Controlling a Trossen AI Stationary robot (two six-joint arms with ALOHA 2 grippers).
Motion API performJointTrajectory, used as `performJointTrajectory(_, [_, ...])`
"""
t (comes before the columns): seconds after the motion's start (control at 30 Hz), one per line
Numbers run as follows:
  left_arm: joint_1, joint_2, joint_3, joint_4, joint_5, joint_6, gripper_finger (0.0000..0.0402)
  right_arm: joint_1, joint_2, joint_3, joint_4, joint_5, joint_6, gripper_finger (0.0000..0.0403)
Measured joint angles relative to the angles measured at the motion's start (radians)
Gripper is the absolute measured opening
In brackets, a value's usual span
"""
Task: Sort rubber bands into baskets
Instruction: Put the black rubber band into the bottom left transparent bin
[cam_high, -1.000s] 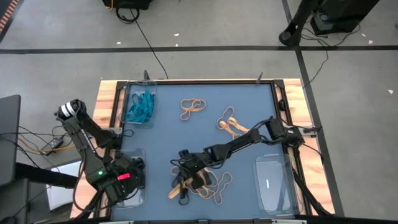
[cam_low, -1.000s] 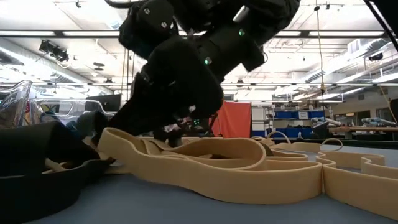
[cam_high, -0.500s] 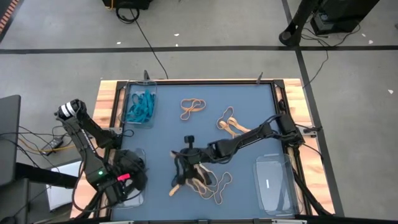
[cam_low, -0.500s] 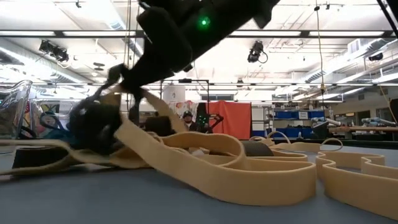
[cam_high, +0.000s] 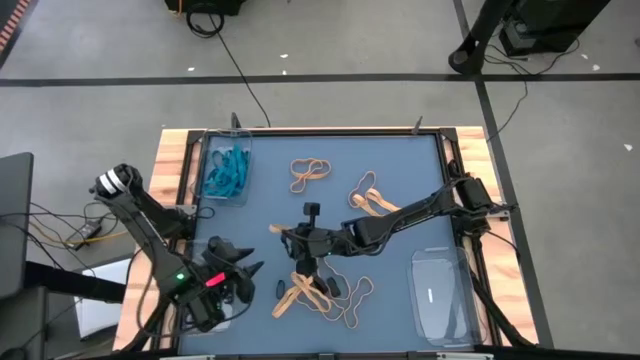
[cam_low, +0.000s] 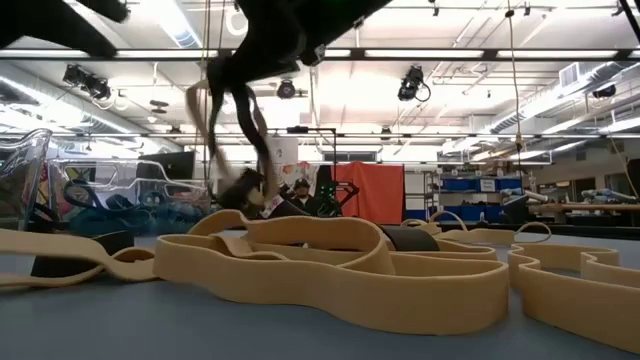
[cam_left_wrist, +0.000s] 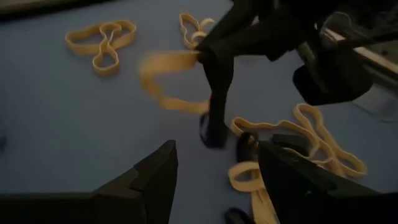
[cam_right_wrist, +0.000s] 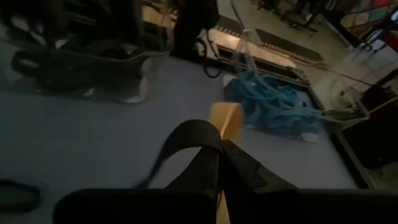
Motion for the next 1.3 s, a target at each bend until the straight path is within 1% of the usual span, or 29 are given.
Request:
performJointTrajectory(0.1, [0.034,0.047,0.000,0.032,-0.008,0.061,0.0225,0.000,-0.008,0.000,0.005,0.008,0.005,0.0016])
performJointTrajectory(0.3, [0.088,0.137,0.000,0.121,-0.095,0.206,0.0225,0.003,-0.008,0.000,0.064,0.025,0.008,0.0018])
performJointTrajectory(0.47, [0.122,0.184,0.000,0.195,-0.100,0.321,0.0225,0.006,-0.008,0.000,0.088,0.026,-0.006,0.0017])
performJointTrajectory(0.63, [0.150,0.201,0.000,0.271,-0.106,0.435,0.0225,0.007,-0.008,0.000,0.091,0.025,-0.025,0.0018])
performJointTrajectory(0.93, [0.217,0.238,0.000,0.288,-0.093,0.454,0.0221,0.022,-0.008,0.000,0.111,0.025,-0.052,0.0018])
performJointTrajectory(1.0, [0.220,0.239,0.000,0.288,-0.093,0.455,0.0206,0.024,-0.008,0.000,0.112,0.025,-0.053,0.0018])
performJointTrajectory(1.07, [0.219,0.239,0.000,0.288,-0.093,0.465,0.0177,0.024,-0.008,0.000,0.111,0.025,-0.053,0.0018])
performJointTrajectory(1.13, [0.219,0.239,0.000,0.289,-0.093,0.471,0.0134,0.024,-0.008,0.000,0.109,0.025,-0.053,0.0019])
performJointTrajectory(1.27, [0.213,0.239,0.000,0.296,-0.059,0.477,0.0029,0.023,-0.008,0.000,0.090,0.025,-0.051,0.0026])
performJointTrajectory(1.3, [0.212,0.237,0.000,0.297,-0.043,0.478,0.0016,0.023,-0.008,0.000,0.084,0.025,-0.049,0.0027])
